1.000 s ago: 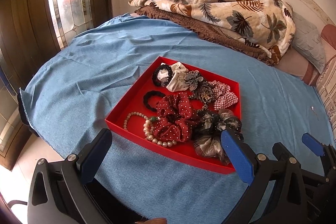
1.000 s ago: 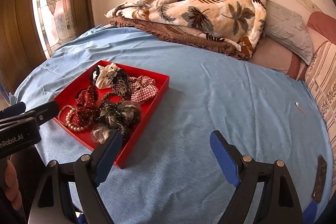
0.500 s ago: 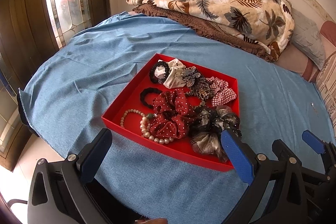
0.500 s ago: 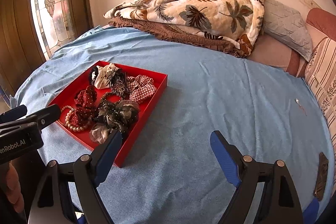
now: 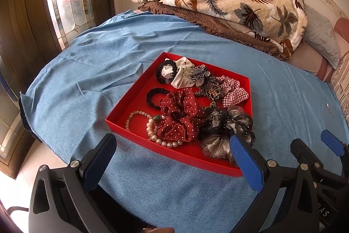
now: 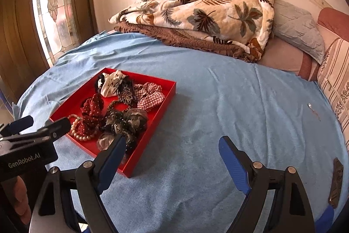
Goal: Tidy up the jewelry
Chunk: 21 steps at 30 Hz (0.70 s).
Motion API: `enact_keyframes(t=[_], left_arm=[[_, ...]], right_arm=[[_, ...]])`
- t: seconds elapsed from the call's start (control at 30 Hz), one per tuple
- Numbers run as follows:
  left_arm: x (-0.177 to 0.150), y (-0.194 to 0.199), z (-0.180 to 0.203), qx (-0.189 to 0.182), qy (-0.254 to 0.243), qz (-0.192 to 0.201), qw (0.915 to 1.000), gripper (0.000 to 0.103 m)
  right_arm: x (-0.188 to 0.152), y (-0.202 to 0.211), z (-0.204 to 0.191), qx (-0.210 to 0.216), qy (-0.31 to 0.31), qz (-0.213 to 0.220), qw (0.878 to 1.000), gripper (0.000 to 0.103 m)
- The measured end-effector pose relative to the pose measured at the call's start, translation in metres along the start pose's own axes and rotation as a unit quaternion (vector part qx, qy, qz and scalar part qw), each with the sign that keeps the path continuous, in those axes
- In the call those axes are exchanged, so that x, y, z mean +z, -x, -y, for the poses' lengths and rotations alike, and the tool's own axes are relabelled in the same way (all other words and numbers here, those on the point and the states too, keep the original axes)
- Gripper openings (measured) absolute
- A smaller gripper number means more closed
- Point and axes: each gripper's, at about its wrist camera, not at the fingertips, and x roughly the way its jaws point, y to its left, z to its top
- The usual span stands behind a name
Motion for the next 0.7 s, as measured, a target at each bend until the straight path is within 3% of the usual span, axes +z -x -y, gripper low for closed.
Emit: enact_keyframes(t=[0.7], left_arm=[[-0.004, -0.005, 0.002, 0.006, -0.002, -0.005, 1.0000, 0.103]], right_arm=[[0.000, -0.013, 0.006, 0.012, -0.014, -0.031, 0.999, 0.092]])
